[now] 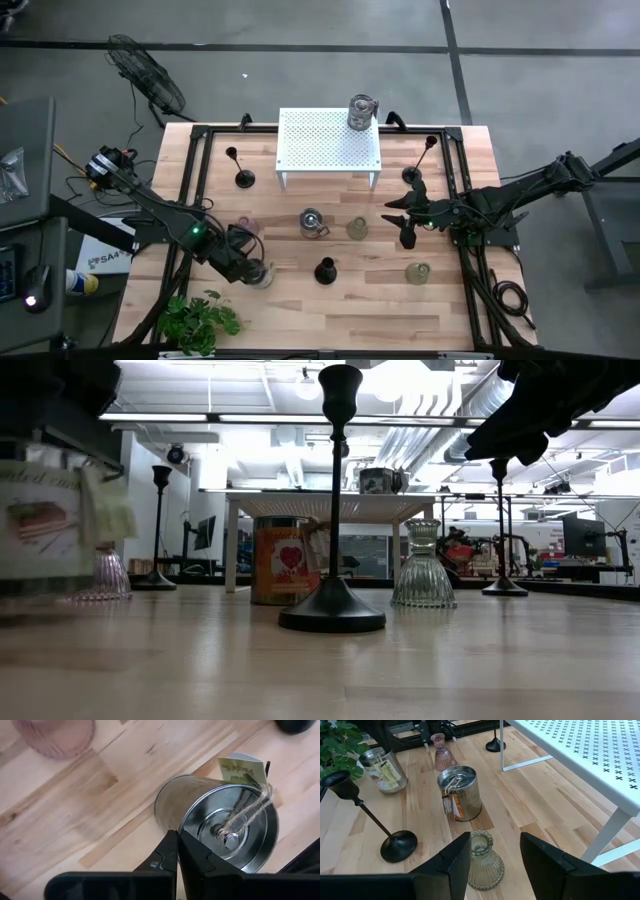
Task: Pick & Place candle stick holders
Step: Align the left scented candle on the shelf with the other scented candle
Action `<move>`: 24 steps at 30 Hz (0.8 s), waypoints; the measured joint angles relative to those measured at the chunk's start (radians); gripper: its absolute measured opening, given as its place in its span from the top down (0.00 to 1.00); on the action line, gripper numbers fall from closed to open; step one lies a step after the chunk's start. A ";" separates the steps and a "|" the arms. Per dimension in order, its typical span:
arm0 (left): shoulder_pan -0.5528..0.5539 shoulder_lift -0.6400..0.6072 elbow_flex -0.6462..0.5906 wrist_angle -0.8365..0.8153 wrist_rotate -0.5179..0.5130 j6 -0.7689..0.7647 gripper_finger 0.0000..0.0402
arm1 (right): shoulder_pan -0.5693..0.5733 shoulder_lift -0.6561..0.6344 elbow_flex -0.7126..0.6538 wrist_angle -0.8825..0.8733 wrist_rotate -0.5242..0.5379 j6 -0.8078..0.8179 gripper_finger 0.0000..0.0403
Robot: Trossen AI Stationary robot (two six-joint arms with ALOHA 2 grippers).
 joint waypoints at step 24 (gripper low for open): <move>0.428 -0.002 0.358 -0.264 0.024 0.527 1.00 | 0.000 0.000 0.000 0.000 -0.001 -0.001 0.60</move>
